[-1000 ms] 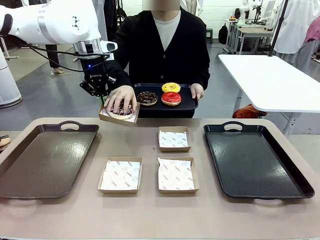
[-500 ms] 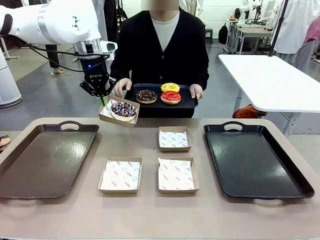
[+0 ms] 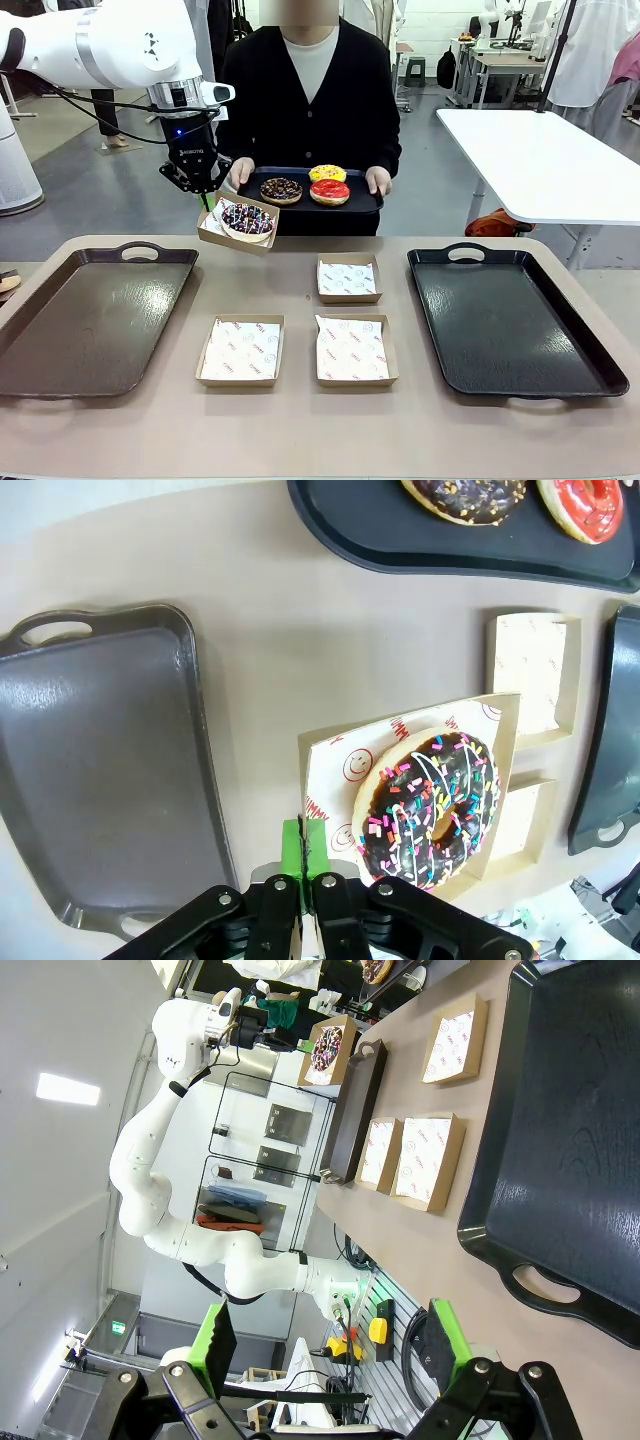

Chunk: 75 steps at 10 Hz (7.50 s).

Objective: Individually package the donuts and arrange them on the tray.
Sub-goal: Place the picked Paper togo box on the Handle tray while simultaneously picking up another Paper togo box from the table with the other hand.

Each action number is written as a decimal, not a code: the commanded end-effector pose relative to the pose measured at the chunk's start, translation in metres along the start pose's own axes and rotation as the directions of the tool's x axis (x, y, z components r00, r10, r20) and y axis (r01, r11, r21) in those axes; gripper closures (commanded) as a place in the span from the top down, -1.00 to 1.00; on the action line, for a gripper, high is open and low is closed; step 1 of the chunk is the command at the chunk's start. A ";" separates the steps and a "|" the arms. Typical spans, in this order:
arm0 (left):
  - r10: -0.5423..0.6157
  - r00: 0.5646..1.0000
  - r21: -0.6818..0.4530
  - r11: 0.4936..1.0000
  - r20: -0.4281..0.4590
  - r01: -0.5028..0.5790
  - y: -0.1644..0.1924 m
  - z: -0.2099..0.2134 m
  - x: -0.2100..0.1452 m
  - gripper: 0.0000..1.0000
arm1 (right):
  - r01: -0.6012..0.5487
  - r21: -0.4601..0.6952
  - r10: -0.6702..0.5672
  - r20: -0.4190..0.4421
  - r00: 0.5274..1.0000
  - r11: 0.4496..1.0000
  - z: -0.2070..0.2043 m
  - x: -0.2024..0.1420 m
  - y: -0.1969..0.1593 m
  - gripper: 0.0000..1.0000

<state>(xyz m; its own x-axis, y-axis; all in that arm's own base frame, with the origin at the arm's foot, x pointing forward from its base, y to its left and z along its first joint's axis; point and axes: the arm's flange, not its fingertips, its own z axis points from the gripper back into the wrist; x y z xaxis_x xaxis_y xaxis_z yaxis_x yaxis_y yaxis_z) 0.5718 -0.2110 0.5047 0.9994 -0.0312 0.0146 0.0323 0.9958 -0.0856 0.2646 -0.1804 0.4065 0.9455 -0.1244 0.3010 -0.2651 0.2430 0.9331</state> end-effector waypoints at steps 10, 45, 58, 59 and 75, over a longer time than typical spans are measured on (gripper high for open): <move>-0.023 1.000 -0.014 1.000 0.007 0.023 0.112 0.010 -0.033 -0.98 | 0.035 -0.327 -0.112 -0.218 0.969 0.944 -0.133 0.109 0.069 1.00; 0.065 0.998 0.046 0.997 -0.016 -0.064 0.211 -0.037 -0.035 -0.98 | -0.137 -0.919 -0.174 -0.214 0.961 0.370 -0.480 0.218 -0.001 1.00; 0.077 0.997 -0.027 0.997 -0.026 -0.078 0.226 -0.070 0.001 -0.98 | -0.127 -0.925 -0.214 -0.214 0.953 0.358 -0.502 0.230 -0.056 1.00; 0.077 0.997 -0.029 0.997 -0.031 -0.078 0.226 -0.074 0.004 -0.98 | -0.128 -0.925 -0.215 -0.215 0.952 0.358 -0.504 0.230 -0.056 1.00; 0.032 0.999 0.046 0.998 -0.010 -0.031 0.207 -0.105 0.032 -0.98 | -0.131 -0.926 -0.225 -0.220 0.949 0.353 -0.503 0.228 -0.057 1.00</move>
<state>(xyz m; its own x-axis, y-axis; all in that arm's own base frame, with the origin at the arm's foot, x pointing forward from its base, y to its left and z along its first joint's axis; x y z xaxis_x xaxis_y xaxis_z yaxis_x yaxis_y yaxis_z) 0.6064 -0.0117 0.3835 0.9998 -0.0088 -0.0197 0.0073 0.9973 -0.0725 0.5855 0.2589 0.3221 0.9981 0.0495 0.0357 -0.0538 0.9901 0.1294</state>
